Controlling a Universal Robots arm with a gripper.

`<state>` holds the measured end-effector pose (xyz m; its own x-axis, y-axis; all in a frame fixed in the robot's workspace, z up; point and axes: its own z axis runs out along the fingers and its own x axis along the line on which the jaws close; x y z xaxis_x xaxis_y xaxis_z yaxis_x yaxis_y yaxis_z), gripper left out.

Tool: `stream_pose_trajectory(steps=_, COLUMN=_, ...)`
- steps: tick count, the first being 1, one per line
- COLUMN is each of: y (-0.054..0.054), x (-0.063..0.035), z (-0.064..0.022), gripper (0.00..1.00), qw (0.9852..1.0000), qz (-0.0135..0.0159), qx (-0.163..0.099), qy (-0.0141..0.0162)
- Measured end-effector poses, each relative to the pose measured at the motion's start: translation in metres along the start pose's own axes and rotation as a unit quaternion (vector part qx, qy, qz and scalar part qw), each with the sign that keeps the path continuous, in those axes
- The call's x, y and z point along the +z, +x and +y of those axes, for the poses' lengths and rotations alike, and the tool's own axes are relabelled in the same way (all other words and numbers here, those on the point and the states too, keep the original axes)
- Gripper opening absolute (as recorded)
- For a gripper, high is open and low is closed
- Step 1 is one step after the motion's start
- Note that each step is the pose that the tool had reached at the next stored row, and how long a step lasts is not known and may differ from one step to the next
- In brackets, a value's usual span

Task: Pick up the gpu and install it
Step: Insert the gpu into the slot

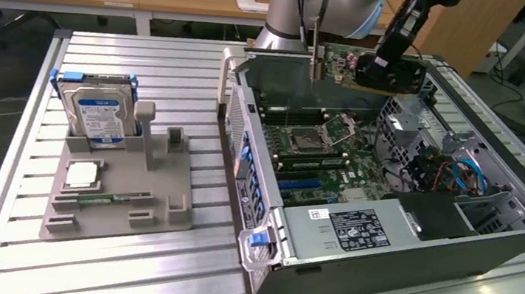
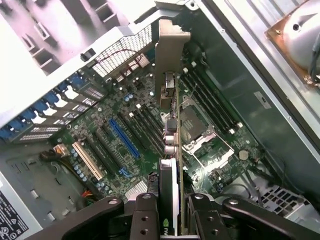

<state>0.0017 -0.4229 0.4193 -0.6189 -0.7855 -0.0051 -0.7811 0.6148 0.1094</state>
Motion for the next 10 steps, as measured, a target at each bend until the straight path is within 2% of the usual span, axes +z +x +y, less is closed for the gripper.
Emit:
stream_pose_trajectory(steps=4, y=0.001, x=0.0072, z=-0.0016, gripper=0.28, qw=0.9999, qz=0.0023, qx=-0.013, qy=-0.0011)
stream_pose_trajectory(steps=6, y=0.001, x=0.0102, z=-0.0019, gripper=0.28, qw=0.9996, qz=0.0045, qx=-0.027, qy=-0.0017)
stream_pose_trajectory(steps=10, y=0.001, x=0.0151, z=-0.0025, gripper=0.28, qw=0.9979, qz=0.0088, qx=-0.064, qy=-0.0023)
